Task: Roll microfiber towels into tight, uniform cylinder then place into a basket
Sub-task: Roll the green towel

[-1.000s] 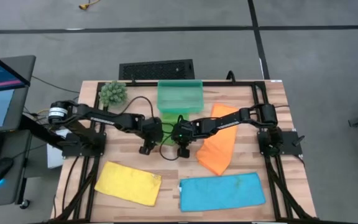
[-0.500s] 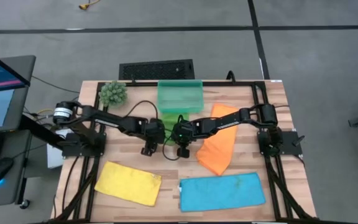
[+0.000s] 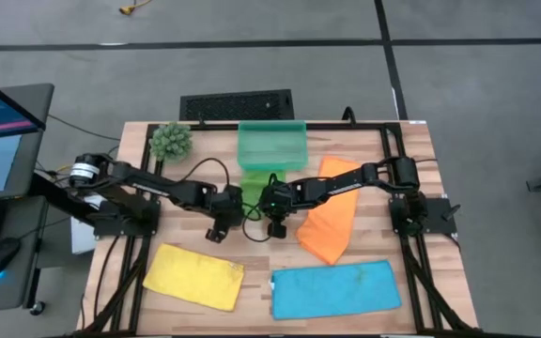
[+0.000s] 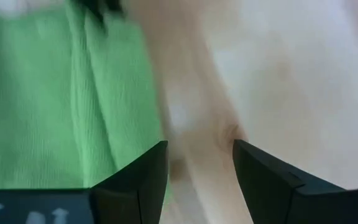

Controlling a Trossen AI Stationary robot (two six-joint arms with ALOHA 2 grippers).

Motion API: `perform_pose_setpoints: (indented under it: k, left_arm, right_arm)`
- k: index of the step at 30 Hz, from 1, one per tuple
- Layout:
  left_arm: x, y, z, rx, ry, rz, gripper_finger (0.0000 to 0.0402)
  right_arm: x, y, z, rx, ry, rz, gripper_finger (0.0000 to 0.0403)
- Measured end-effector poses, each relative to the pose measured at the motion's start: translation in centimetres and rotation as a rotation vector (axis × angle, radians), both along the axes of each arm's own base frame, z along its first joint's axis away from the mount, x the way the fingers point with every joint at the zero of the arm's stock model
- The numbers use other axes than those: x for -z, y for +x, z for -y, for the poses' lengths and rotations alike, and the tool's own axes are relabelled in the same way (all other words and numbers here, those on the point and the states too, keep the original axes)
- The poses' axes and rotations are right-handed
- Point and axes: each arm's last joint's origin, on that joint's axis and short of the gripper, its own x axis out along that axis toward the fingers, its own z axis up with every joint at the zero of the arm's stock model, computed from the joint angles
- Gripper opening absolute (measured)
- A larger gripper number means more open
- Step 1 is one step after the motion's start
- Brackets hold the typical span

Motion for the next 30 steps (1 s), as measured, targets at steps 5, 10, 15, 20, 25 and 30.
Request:
perform_pose_setpoints:
  k: [5,10,15,20,25,30]
  left_arm:
    - [1.7,0.5,-0.8,-0.083,0.041,0.004,0.0173]
    - [2.6,0.9,-1.6,-0.138,0.033,-0.014,0.0173]
    - [2.7,1.0,-2.2,-0.183,0.028,-0.007,0.0173]
    - [3.0,1.1,-2.7,-0.176,0.018,-0.012,0.0155]
    - [3.0,1.2,-3.0,-0.173,0.040,0.003,0.0072]
    - [2.9,1.4,-3.1,-0.157,0.051,0.020,0.0009]
  right_arm:
    - [0.0,0.0,0.0,-0.002,0.002,0.000,0.0010]
    - [0.0,0.0,-0.1,-0.011,0.020,0.000,0.0013]
    - [0.0,0.0,-0.2,-0.022,0.021,-0.001,0.0010]
    - [0.0,0.0,-0.4,-0.030,0.041,-0.004,0.0010]
    - [0.0,0.0,-0.5,-0.049,0.078,-0.005,0.0010]
    - [0.0,0.0,-0.7,-0.073,0.119,-0.002,0.0010]
